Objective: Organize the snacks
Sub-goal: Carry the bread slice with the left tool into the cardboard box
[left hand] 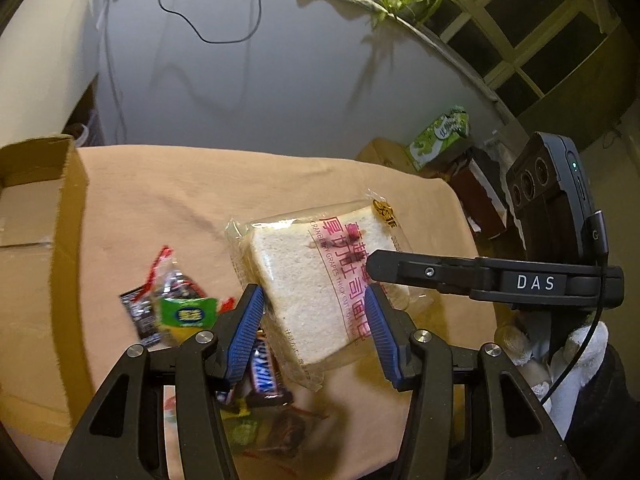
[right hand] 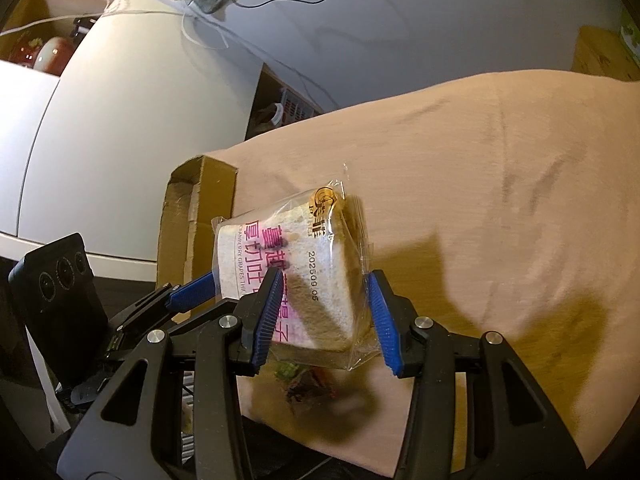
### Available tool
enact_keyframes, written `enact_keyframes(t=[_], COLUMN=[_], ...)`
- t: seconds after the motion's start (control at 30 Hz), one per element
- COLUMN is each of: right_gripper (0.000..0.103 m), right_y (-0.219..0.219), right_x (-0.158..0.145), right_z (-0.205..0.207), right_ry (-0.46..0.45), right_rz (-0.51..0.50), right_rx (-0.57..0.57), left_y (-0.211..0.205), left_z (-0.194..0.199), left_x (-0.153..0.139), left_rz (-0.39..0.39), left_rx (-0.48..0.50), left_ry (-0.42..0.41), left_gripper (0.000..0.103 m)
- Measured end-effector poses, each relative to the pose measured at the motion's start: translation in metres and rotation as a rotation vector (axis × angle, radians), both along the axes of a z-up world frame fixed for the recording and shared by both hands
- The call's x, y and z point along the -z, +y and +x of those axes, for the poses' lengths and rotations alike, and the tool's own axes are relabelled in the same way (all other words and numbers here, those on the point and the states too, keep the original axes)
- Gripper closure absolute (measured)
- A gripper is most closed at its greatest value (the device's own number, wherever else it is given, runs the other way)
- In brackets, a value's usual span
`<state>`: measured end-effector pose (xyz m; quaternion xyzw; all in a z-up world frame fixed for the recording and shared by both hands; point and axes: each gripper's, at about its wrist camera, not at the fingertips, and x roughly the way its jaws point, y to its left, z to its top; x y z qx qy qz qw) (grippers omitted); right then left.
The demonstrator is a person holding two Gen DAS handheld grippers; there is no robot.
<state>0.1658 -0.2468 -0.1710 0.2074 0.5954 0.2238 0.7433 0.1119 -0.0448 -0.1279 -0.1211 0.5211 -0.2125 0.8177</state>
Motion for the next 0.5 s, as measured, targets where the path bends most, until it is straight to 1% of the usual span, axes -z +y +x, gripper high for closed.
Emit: enact_keyframes(t=[0.07, 0.2, 0.5], right_gripper=[0.056, 0.056, 0.056], right_y=[0.010, 0.035, 0.120], right_x=[-0.002, -0.005, -0.016], right_z=[0.001, 0.002, 0.009], right_ry=[-0.006, -0.010, -0.036], right_rz=[0.002, 0.006, 0.005], right_rx=[-0.018, -0.072, -0.241], left_y=[0.006, 0.028, 0.096], left_z=[-0.002, -0.012, -0.036], left_x=[-0.002, -0.008, -0.016], left_rz=[0.006, 0.012, 0.019], left_rx=[-0.016, -0.081, -0.257], left_ry=[-0.009, -0.025, -0.053], left_gripper=[0.052, 0.052, 0.052])
